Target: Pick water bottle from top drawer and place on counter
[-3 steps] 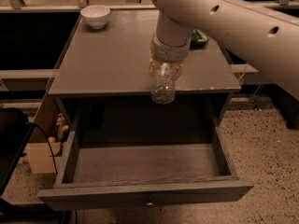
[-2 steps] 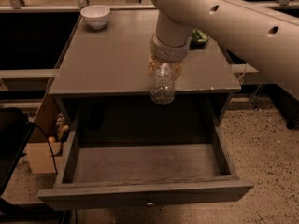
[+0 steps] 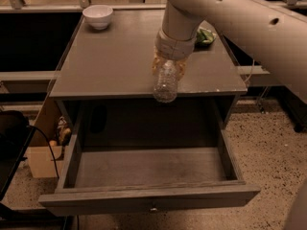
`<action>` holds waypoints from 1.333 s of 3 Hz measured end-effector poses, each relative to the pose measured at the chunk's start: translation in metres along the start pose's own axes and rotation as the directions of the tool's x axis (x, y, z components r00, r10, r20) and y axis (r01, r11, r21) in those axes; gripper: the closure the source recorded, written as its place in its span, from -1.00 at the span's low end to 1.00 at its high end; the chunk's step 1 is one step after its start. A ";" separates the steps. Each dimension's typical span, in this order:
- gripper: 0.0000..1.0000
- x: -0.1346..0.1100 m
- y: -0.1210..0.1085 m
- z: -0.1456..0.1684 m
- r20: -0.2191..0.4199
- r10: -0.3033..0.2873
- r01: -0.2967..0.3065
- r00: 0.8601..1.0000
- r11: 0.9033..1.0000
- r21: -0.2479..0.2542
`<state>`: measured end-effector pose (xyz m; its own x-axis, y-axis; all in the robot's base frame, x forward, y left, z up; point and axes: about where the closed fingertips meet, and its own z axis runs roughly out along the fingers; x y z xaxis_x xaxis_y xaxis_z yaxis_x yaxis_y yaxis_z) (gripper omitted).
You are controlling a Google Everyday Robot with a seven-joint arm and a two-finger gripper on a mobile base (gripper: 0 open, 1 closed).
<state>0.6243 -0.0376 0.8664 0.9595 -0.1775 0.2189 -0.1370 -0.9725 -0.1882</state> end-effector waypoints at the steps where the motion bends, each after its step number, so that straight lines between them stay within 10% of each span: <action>1: 1.00 0.011 -0.009 0.008 0.033 0.054 -0.055 0.998 0.998 0.027; 4: 1.00 0.018 -0.006 0.017 0.052 0.078 -0.081 0.996 0.996 0.049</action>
Offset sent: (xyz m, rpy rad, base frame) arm 0.0197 0.0131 -0.0071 0.0777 0.0290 -0.0665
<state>0.6470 -0.0327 0.8552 0.9574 -0.2448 0.1530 -0.2017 -0.9464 -0.2523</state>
